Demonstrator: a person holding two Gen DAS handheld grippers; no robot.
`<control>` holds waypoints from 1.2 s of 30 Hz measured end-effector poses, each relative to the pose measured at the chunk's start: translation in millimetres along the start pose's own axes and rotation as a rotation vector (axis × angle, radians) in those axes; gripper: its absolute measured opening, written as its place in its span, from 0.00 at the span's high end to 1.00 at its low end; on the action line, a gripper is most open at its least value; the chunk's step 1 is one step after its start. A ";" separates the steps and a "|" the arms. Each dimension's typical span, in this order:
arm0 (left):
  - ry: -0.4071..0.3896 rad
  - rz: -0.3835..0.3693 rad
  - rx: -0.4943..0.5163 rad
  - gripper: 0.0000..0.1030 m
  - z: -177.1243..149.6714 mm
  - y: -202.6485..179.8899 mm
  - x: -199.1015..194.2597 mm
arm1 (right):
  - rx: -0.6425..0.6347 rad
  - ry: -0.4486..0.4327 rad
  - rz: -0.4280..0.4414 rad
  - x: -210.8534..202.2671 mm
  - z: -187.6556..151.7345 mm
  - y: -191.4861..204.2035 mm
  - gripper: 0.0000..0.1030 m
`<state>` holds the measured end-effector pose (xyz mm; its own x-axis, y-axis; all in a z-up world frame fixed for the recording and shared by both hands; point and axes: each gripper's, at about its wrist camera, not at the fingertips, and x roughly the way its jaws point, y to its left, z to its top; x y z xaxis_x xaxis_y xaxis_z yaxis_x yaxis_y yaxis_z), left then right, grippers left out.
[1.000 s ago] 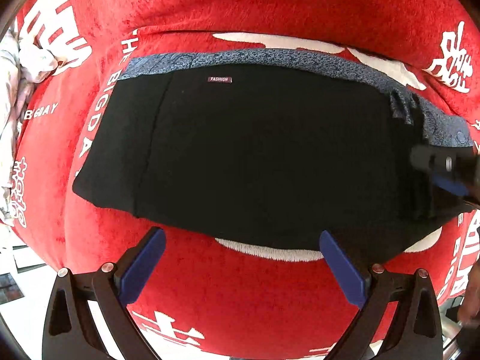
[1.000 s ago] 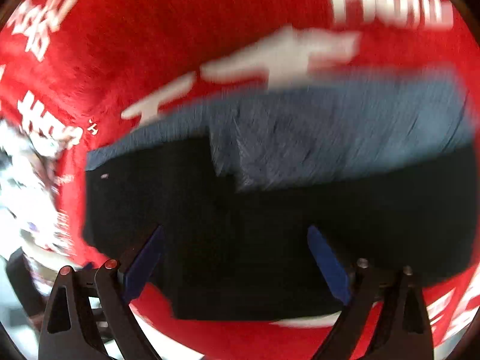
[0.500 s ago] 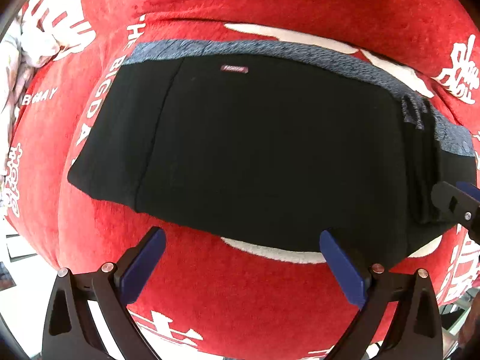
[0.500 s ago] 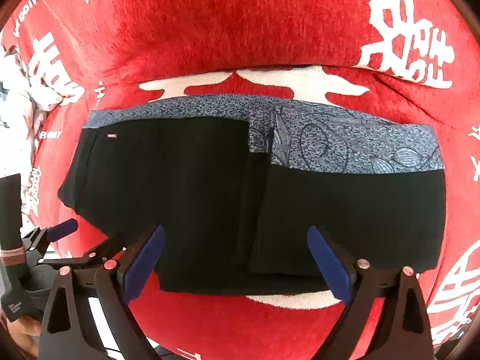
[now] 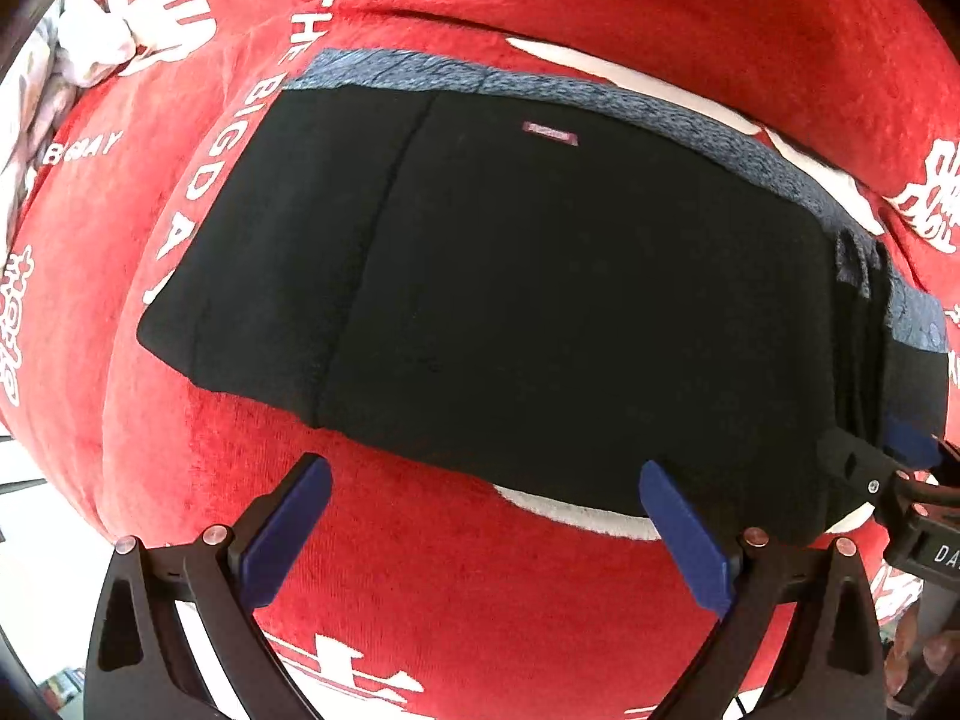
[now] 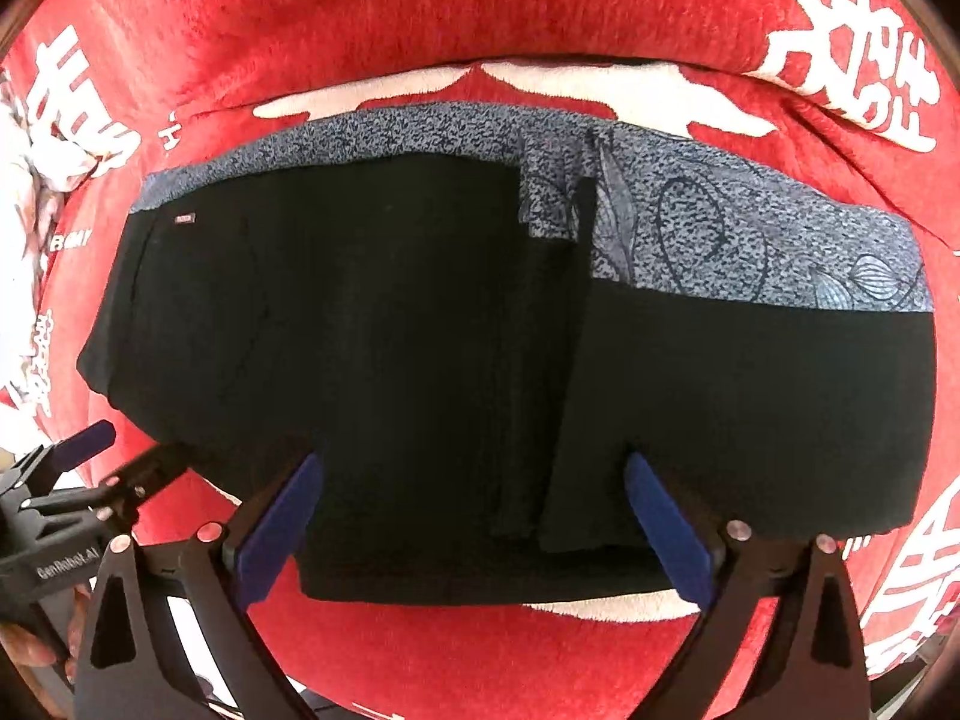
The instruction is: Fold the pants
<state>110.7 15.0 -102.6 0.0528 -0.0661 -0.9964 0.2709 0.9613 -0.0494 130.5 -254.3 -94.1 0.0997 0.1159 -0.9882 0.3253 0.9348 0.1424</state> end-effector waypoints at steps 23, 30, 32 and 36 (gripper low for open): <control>-0.105 -0.422 -0.312 0.00 9.0 115.8 16.5 | -0.085 0.017 0.162 16.4 5.3 39.9 0.51; -0.158 -0.549 -0.348 0.00 22.7 121.5 26.9 | -0.071 0.025 0.201 18.8 4.0 30.6 0.50; -0.158 -0.565 -0.356 0.00 24.7 122.8 23.5 | -0.083 0.023 0.191 20.5 4.7 30.6 0.49; -0.224 -0.597 -0.323 0.00 25.5 113.3 4.5 | -0.086 0.020 0.192 20.3 3.7 32.2 0.46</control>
<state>166.2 116.8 -110.9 0.1898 -0.6260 -0.7564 0.0183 0.7725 -0.6347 146.5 -223.1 -109.4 0.1336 0.3003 -0.9444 0.2202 0.9202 0.3237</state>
